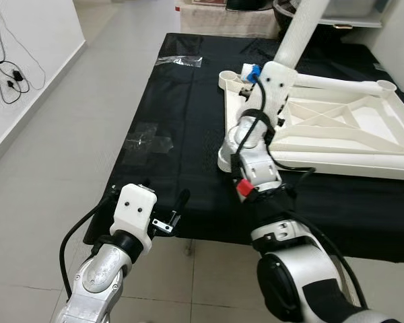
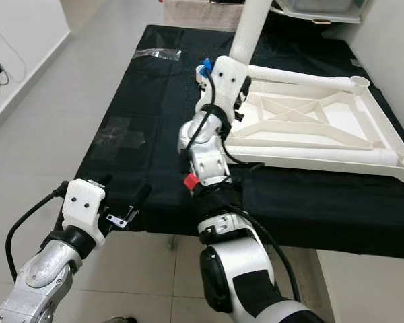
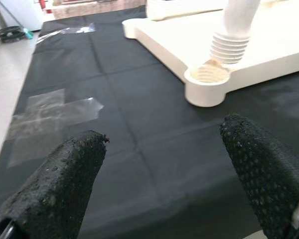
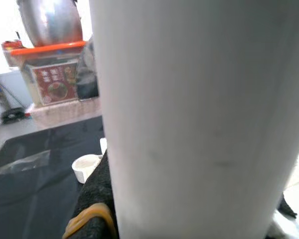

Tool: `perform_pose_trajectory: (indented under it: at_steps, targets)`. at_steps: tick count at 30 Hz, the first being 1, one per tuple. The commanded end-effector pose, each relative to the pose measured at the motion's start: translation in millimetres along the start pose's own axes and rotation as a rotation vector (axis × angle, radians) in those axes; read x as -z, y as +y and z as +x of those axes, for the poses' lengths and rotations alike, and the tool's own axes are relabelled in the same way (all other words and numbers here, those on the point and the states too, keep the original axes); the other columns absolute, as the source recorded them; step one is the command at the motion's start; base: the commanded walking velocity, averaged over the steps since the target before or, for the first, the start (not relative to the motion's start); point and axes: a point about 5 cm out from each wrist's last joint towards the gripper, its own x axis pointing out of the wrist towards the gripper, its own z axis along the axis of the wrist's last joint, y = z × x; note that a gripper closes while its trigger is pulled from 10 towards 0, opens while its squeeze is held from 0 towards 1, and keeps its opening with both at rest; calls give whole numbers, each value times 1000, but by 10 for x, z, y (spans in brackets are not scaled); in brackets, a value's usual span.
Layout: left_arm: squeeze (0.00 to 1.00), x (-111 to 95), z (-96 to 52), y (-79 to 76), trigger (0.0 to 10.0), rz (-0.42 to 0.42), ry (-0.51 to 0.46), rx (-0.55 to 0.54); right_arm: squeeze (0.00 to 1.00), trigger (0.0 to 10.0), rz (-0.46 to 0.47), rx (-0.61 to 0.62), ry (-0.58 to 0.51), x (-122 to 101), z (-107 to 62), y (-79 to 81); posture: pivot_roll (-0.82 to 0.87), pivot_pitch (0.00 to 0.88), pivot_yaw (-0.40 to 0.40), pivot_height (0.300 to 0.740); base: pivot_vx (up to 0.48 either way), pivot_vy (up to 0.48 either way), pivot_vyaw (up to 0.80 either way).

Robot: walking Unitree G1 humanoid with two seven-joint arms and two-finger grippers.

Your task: Building children table

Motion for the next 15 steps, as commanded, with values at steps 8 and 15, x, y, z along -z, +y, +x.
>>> perform_pose_trajectory:
  at_steps: [8, 15]
  targets:
    - [0, -36, 47, 9, 10000, 93, 4, 95, 0, 10000, 329, -611, 43, -234, -109, 225, 125, 144, -39, 740, 0, 0, 0]
    - [263, -41, 125, 136, 10000, 139, 38, 141, 0, 10000, 348, -807, 106, -88, -189, 90, 122, 140, -33, 740, 0, 0, 0]
